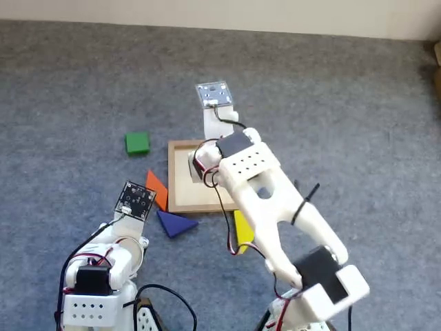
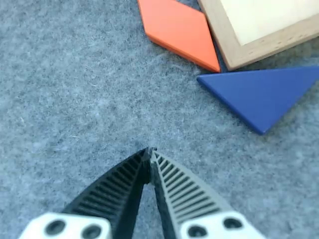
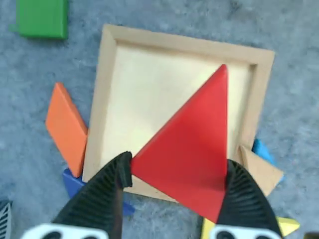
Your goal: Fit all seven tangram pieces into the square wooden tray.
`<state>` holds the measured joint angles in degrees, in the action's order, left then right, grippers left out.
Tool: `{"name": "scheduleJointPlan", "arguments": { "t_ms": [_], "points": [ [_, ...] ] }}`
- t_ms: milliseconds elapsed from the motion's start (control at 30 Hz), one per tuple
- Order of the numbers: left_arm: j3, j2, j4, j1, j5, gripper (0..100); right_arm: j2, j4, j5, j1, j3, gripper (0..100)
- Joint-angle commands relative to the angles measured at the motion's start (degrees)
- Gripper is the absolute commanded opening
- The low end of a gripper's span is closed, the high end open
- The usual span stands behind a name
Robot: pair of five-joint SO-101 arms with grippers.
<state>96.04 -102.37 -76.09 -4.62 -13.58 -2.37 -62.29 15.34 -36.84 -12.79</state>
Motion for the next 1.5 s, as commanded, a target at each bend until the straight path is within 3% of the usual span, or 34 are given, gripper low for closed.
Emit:
{"name": "scheduleJointPlan", "arguments": {
  "t_ms": [0,500,733,1100,1200,1467],
  "points": [
    [1.1,-1.54,-0.35,-0.57,-0.62,1,-3.12,1.54,2.2,-0.48,5.32,12.7],
    [1.1,-1.54,-0.35,-0.57,-0.62,1,-11.38,2.07,2.9,2.42,9.71,13.5],
    [1.1,-1.54,-0.35,-0.57,-0.62,1,-12.18,1.8,2.81,2.42,9.71,27.5],
    [1.1,-1.54,-0.35,-0.57,-0.62,1,-11.82,-1.27,2.37,2.42,14.2,28.0],
    [1.1,-1.54,-0.35,-0.57,-0.62,1,-12.0,-5.32,-1.14,2.42,17.8,27.6],
    [1.1,-1.54,-0.35,-0.57,-0.62,1,-12.26,-12.88,-8.35,2.42,20.44,1.9]
  ]
}}
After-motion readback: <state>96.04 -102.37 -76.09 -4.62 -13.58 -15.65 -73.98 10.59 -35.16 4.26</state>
